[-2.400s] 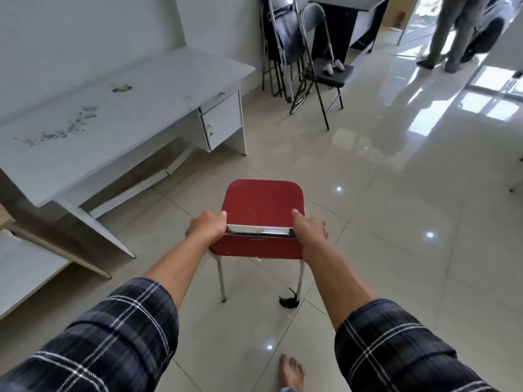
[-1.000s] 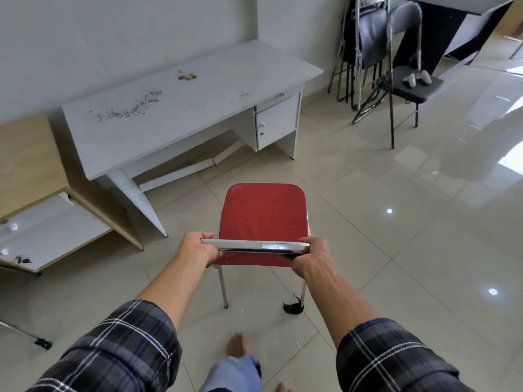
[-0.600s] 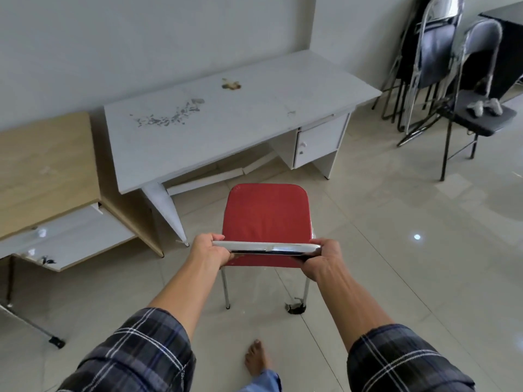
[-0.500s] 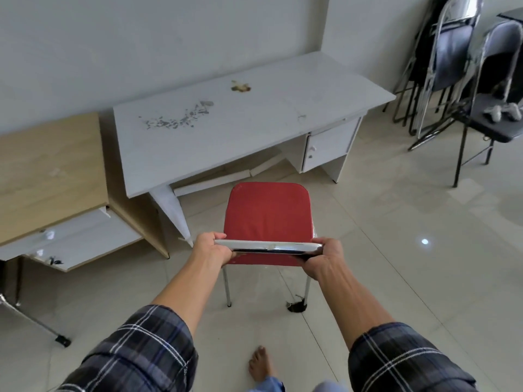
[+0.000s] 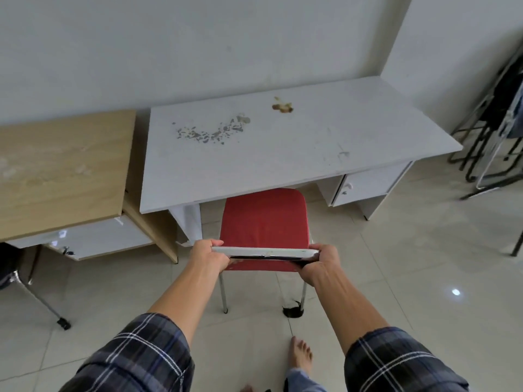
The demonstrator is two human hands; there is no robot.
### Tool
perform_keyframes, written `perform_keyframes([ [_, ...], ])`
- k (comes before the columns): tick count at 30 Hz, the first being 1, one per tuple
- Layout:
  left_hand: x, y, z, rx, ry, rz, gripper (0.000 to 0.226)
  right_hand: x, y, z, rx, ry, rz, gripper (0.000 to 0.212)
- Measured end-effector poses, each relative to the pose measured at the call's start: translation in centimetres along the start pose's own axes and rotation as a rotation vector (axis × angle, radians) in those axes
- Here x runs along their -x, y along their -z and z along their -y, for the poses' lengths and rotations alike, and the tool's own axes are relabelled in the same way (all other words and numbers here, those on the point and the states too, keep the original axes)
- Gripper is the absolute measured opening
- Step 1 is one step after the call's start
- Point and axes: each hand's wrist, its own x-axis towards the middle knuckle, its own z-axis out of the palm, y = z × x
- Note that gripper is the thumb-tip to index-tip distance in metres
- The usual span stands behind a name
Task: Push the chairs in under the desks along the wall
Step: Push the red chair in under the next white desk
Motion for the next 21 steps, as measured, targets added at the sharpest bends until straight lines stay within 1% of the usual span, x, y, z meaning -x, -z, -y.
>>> perform_keyframes([
  [2, -0.4, -1.6, -0.2, 0.017, -0.001, 0.003, 0.042, -0.7, -1.4, 1.7, 0.032, -0.012, 0.021, 0.046],
  [4, -0.8, -3.3, -0.4, 0.051, -0.005, 0.001, 0.033, -1.7, -2.7, 3.5, 0.073, -0.014, 0.027, 0.048],
  [6, -1.1, -5.1, -0.4, 0.069, -0.019, -0.001, 0.03, -2.7, -4.2, 5.4, 0.13, -0.019, 0.041, 0.048],
  [12, -2.3, -9.3, -1.1, 0.134, -0.021, -0.021, 0.04, -5.0, -8.2, 9.5, 0.178, -0.036, 0.083, 0.048],
  [14, -2.6, -10.6, -1.2, 0.158, -0.02, -0.03, 0.041, -5.6, -9.3, 10.7, 0.201, -0.031, 0.091, 0.039],
  [16, -2.8, -12.0, -1.4, 0.182, -0.026, -0.035, 0.035, -6.2, -10.5, 11.9, 0.21, -0.033, 0.104, 0.028],
  [18, -3.1, -13.0, -1.6, 0.197, -0.021, -0.036, 0.036, -6.7, -11.5, 12.8, 0.2, -0.042, 0.133, 0.024],
  [21, -3.6, -14.4, -2.2, 0.168, -0.017, -0.034, 0.047, -7.6, -13.0, 13.8, 0.204, -0.053, 0.158, 0.027],
])
